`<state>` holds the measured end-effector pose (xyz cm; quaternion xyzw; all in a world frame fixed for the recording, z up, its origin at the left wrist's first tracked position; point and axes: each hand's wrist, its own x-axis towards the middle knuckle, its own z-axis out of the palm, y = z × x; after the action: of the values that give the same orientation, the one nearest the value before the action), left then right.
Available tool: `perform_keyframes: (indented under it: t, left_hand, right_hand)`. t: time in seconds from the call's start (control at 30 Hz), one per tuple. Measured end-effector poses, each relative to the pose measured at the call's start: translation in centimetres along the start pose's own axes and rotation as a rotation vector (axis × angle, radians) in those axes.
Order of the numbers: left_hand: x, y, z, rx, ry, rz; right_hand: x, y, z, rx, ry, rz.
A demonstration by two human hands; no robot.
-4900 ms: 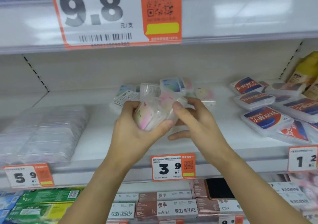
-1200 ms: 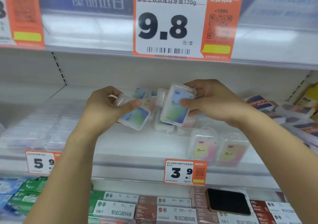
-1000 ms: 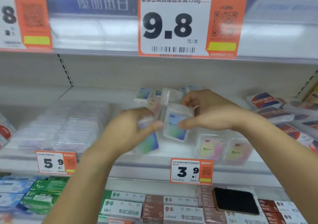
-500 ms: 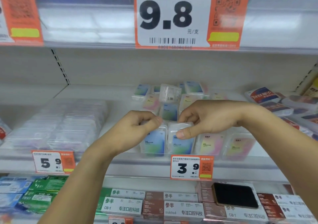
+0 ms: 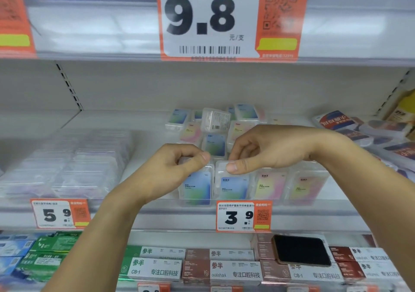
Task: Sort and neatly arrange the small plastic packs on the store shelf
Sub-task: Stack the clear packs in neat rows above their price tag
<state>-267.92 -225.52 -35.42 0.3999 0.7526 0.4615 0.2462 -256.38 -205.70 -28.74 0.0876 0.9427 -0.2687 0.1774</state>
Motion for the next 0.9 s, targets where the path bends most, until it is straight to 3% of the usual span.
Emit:
perform_keyframes:
  t: [0.23, 0.4, 0.5, 0.57, 0.67, 0.77, 0.9]
  left_hand:
    - [-0.1, 0.5, 0.5, 0.013, 0.092, 0.035]
    - [0.0, 0.7, 0.7, 0.044, 0.105, 0.032]
    - [0.0, 0.9, 0.7, 0.045, 0.105, 0.030]
    - [0.0, 1.1, 0.7, 0.046, 0.105, 0.025]
    - [-0.1, 1.2, 0.7, 0.054, 0.091, 0.027]
    - [-0.2, 1.1, 0.6, 0.033, 0.093, 0.029]
    - [-0.2, 1.3, 0.2, 0.014, 0.133, 0.002]
  right_hand:
    - [-2.2, 1.6, -1.1, 0.059, 0.175, -0.009]
    - [-3.2, 2.8, -0.6, 0.054, 0.139, 0.028]
    - [-2.3, 3.7, -0.9, 0.214, 0.346, 0.038]
    - [-0.8, 4.5, -1.8, 0.158, 0.484, 0.068]
    - [1.7, 5.0, -3.0, -0.062, 0.385, 0.143]
    - [3.4, 4.7, -3.4, -0.098, 0.254, 0.187]
    - [5.1, 4.5, -3.5, -0.170, 0.200, 0.245]
